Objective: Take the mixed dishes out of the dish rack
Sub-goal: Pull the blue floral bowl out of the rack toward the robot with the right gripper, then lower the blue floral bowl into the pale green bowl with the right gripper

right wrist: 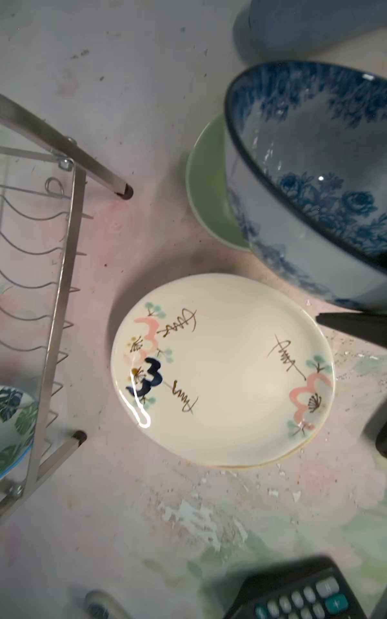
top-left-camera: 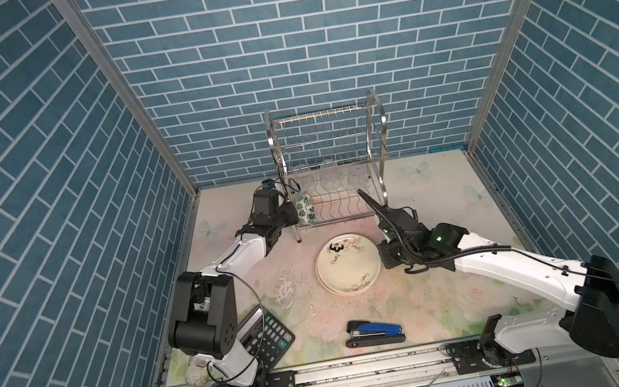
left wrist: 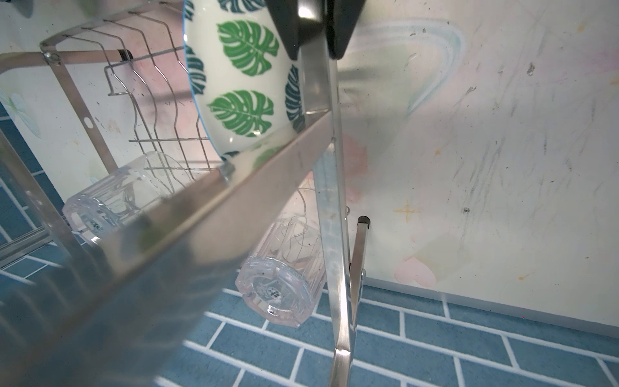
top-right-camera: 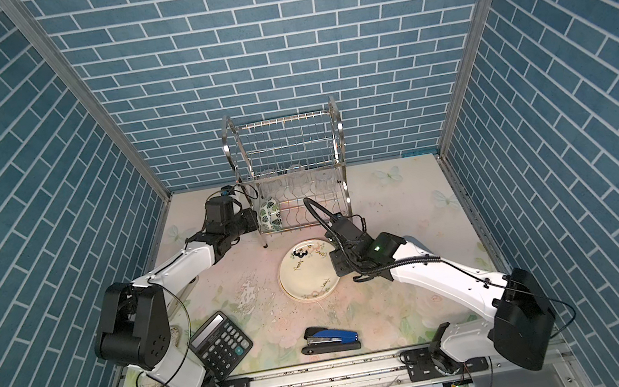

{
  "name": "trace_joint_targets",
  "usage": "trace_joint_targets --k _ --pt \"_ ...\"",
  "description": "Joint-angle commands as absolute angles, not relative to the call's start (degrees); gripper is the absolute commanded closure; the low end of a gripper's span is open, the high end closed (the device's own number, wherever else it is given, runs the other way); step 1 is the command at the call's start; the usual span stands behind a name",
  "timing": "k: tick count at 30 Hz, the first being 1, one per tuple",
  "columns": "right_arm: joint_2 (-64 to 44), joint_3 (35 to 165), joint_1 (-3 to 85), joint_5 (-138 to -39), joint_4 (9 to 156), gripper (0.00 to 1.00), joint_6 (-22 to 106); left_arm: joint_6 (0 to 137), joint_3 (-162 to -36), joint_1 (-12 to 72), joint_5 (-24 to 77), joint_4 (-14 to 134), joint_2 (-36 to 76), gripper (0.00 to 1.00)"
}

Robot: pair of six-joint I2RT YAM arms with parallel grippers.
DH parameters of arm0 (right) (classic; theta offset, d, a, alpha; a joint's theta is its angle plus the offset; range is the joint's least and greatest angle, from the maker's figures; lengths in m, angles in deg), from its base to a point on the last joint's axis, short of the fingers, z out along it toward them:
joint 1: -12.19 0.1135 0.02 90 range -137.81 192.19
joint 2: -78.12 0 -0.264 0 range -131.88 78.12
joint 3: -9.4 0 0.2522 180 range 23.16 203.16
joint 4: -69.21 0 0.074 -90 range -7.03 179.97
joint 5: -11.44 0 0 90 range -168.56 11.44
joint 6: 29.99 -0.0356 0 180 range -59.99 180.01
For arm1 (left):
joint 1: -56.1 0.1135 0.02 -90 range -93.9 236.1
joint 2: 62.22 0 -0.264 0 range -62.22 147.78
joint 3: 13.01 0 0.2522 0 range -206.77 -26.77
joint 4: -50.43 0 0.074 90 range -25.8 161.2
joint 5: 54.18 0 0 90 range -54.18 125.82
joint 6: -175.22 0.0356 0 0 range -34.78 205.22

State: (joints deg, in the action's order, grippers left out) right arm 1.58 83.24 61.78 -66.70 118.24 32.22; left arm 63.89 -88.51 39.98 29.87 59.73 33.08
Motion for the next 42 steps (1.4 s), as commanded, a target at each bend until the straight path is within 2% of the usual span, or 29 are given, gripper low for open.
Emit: trace_joint_targets --k 1,10,33,35,38,42 --pt "-1.8 88.97 60.49 -62.16 124.41 1.0 36.0 63.61 -86.89 40.28 27.48 60.52 31.3 0.97" --pt "-9.84 92.92 54.44 -67.41 125.13 1.0 37.49 63.38 -87.33 40.28 27.12 60.79 31.37 0.97" --pt "-19.52 94.56 52.7 -68.89 125.34 1.0 36.57 63.26 -87.66 40.28 27.15 60.72 32.47 0.97" --pt "-19.54 94.11 52.72 -69.15 125.05 0.95 36.29 63.29 -87.9 40.28 26.93 60.85 32.73 0.97" --pt "-19.44 93.62 52.7 -69.3 124.86 0.82 36.1 63.15 -87.94 40.28 27.12 60.86 32.98 0.97" --pt "-18.67 93.22 52.62 -69.09 125.12 0.74 35.93 63.12 -87.94 40.28 26.95 60.82 33.07 0.97"
